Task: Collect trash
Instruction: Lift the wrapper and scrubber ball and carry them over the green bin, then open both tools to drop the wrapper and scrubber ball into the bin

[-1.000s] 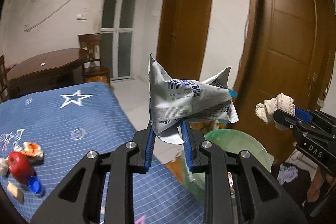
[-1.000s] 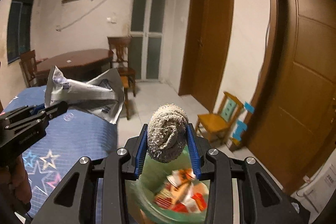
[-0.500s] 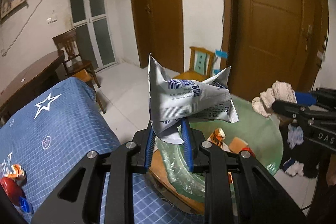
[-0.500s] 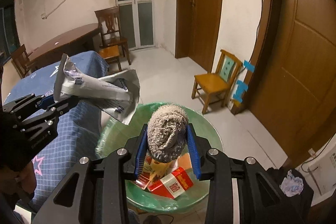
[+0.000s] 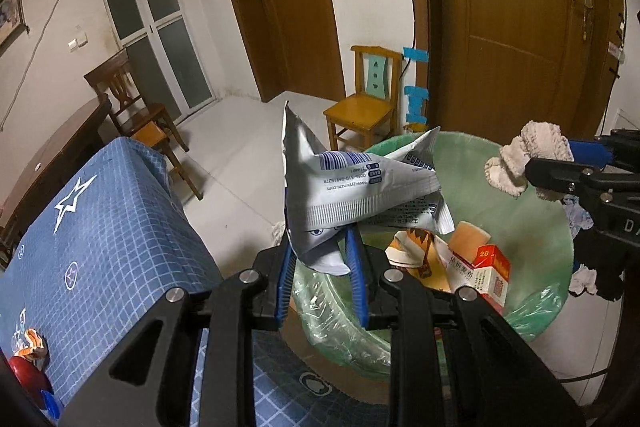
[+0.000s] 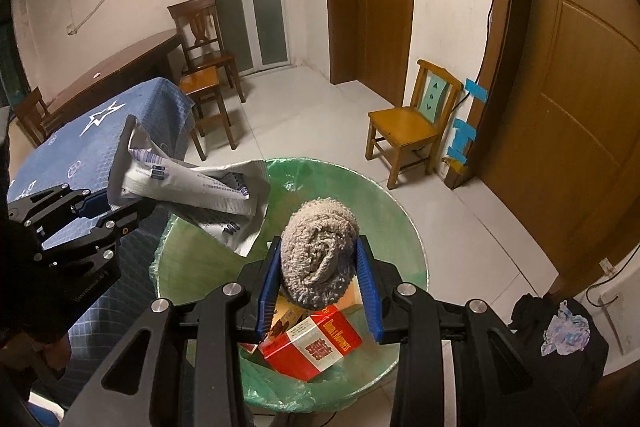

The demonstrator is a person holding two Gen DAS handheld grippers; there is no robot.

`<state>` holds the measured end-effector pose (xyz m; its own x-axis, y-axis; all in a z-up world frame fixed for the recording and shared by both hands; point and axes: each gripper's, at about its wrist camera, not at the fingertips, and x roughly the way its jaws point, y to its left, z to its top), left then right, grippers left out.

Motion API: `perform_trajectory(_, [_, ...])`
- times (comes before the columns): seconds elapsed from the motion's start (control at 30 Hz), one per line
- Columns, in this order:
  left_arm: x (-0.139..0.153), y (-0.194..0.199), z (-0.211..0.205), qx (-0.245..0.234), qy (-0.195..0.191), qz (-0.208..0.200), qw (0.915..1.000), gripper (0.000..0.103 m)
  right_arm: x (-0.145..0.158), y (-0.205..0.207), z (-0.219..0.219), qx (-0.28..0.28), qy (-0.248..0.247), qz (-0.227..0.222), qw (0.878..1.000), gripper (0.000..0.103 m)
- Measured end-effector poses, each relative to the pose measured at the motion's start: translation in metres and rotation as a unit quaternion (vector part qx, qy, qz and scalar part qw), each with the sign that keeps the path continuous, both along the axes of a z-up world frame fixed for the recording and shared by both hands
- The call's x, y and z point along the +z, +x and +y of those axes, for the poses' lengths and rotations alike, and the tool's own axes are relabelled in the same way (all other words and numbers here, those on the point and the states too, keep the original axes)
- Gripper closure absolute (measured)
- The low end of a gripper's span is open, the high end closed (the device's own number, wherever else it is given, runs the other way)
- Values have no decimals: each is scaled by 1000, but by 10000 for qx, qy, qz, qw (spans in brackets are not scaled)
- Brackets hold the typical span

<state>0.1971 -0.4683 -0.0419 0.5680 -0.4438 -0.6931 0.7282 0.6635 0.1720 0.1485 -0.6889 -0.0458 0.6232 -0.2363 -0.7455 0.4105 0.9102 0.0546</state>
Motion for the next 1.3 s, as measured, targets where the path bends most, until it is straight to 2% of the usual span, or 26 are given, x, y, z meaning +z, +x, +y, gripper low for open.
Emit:
perform_trajectory(0.73, [-3,3,-7,50,8,43,10000,79,-5,5,6,-6,23,-28,10000,65])
perform_trajectory(0.83, [-3,5,-8,107,34,61,9999,76,-6,5,5,-45,45,-67,10000,62])
perform_trajectory(0.9, [-4,5,-9,117,66,69,9999,64,-7,3,3,-80,76,-123,9999,53])
perform_trajectory(0.93, [-3,5,-9,122,61,53,9999,52,-7,1,2,-103,99,-162,9998,52])
perform_trajectory(0.97, [-3,4,-9,114,49,25,9999,47,-6,-1,1,-124,111,-193,9997,51])
perform_trajectory(1.3, [1,0,-8,151,80,54,9998,47,-2,-14,8,-164,138,-356,9991,51])
